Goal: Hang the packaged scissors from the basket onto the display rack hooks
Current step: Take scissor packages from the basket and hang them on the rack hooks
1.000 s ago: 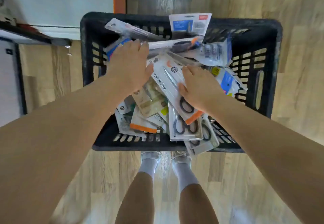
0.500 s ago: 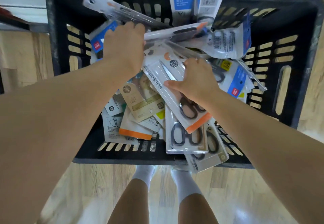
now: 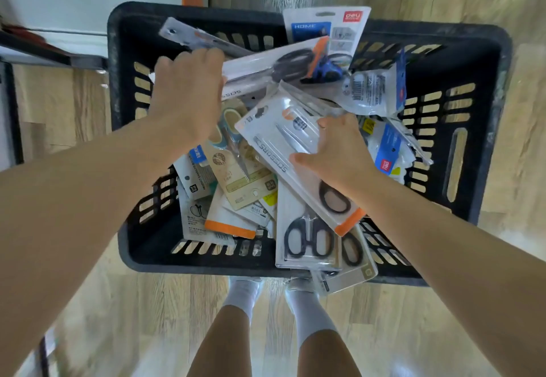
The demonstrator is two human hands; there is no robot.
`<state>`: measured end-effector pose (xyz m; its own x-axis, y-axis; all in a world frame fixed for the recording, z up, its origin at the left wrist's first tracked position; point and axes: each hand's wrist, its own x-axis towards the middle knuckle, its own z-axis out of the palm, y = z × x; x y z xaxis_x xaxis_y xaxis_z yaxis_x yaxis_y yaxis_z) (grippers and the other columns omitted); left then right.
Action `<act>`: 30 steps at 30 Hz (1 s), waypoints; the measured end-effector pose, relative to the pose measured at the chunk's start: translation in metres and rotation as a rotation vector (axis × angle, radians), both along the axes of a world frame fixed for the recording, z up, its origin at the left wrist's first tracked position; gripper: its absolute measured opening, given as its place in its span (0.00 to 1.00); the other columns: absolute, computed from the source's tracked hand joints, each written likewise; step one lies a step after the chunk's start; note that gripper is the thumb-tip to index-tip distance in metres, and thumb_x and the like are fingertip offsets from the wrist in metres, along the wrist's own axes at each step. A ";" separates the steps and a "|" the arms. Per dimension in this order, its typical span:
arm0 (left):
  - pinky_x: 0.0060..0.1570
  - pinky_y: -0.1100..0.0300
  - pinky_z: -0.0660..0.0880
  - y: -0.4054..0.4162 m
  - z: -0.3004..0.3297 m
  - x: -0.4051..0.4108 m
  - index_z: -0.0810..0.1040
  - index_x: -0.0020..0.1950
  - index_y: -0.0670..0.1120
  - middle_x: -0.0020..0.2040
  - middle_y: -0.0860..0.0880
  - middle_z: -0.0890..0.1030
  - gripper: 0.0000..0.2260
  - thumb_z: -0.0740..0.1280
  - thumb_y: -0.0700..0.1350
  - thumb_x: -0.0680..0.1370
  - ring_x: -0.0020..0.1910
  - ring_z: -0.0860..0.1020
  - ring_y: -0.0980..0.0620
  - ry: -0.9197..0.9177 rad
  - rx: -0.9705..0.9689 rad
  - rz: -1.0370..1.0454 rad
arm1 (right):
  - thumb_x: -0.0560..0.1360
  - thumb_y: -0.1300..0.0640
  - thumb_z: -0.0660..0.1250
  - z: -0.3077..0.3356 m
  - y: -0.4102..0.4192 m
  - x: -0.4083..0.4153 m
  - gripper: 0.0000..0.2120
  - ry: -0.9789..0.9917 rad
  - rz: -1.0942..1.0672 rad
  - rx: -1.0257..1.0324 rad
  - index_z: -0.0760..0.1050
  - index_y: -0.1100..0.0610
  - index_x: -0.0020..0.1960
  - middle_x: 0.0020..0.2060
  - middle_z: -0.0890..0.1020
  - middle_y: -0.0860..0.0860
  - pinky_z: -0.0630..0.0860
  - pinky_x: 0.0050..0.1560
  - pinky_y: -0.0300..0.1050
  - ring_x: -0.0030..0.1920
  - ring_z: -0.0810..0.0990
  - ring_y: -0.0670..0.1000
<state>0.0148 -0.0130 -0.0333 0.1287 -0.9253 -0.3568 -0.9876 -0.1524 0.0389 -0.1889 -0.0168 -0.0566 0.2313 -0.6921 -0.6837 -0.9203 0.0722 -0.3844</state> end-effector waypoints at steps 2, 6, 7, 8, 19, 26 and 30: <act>0.53 0.44 0.64 0.004 0.008 0.008 0.70 0.61 0.39 0.55 0.36 0.76 0.10 0.57 0.39 0.81 0.52 0.73 0.35 -0.009 -0.025 -0.011 | 0.69 0.47 0.73 0.006 0.001 -0.003 0.32 0.001 -0.004 -0.004 0.67 0.59 0.67 0.65 0.63 0.54 0.67 0.53 0.42 0.62 0.68 0.52; 0.53 0.42 0.65 0.010 0.031 0.030 0.70 0.65 0.40 0.53 0.35 0.76 0.13 0.58 0.39 0.81 0.52 0.73 0.34 -0.051 -0.046 -0.023 | 0.70 0.48 0.72 0.020 0.001 -0.012 0.29 0.002 -0.024 -0.050 0.68 0.58 0.64 0.62 0.63 0.54 0.67 0.52 0.43 0.59 0.69 0.52; 0.53 0.42 0.65 0.012 0.037 0.036 0.70 0.65 0.40 0.53 0.35 0.76 0.13 0.57 0.39 0.81 0.52 0.73 0.34 -0.064 -0.037 -0.037 | 0.70 0.48 0.72 0.023 0.000 -0.014 0.28 -0.002 -0.056 -0.059 0.68 0.58 0.64 0.61 0.64 0.54 0.65 0.49 0.41 0.56 0.69 0.50; 0.53 0.42 0.65 0.014 0.042 0.042 0.70 0.66 0.41 0.52 0.35 0.76 0.14 0.57 0.39 0.81 0.52 0.73 0.34 -0.073 -0.019 -0.068 | 0.70 0.48 0.72 0.026 -0.001 -0.016 0.28 -0.006 -0.092 -0.067 0.68 0.58 0.64 0.60 0.64 0.53 0.64 0.47 0.40 0.53 0.68 0.49; 0.59 0.52 0.56 0.013 0.047 0.063 0.72 0.66 0.50 0.47 0.45 0.77 0.20 0.60 0.37 0.75 0.54 0.71 0.43 0.028 0.249 -0.108 | 0.69 0.48 0.72 0.028 -0.004 -0.030 0.22 -0.101 -0.242 -0.123 0.71 0.57 0.58 0.52 0.74 0.52 0.73 0.49 0.46 0.52 0.75 0.52; 0.64 0.55 0.50 0.009 0.036 0.048 0.76 0.62 0.56 0.49 0.46 0.77 0.18 0.59 0.42 0.76 0.57 0.69 0.48 -0.164 0.313 -0.383 | 0.68 0.49 0.73 0.016 0.002 -0.028 0.20 -0.171 -0.355 -0.089 0.72 0.55 0.55 0.51 0.78 0.52 0.74 0.48 0.42 0.51 0.77 0.50; 0.71 0.44 0.44 0.019 0.017 0.021 0.74 0.63 0.56 0.54 0.52 0.77 0.16 0.59 0.43 0.76 0.62 0.66 0.49 -0.223 0.427 -0.528 | 0.68 0.50 0.73 0.011 0.003 -0.020 0.20 -0.202 -0.379 -0.026 0.72 0.56 0.56 0.51 0.78 0.51 0.76 0.47 0.41 0.51 0.78 0.50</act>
<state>0.0357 0.0062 -0.0162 -0.1855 -0.6698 -0.7190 -0.9113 0.3910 -0.1291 -0.2087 -0.0138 -0.0455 0.0848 -0.7704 -0.6319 -0.7370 0.3783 -0.5601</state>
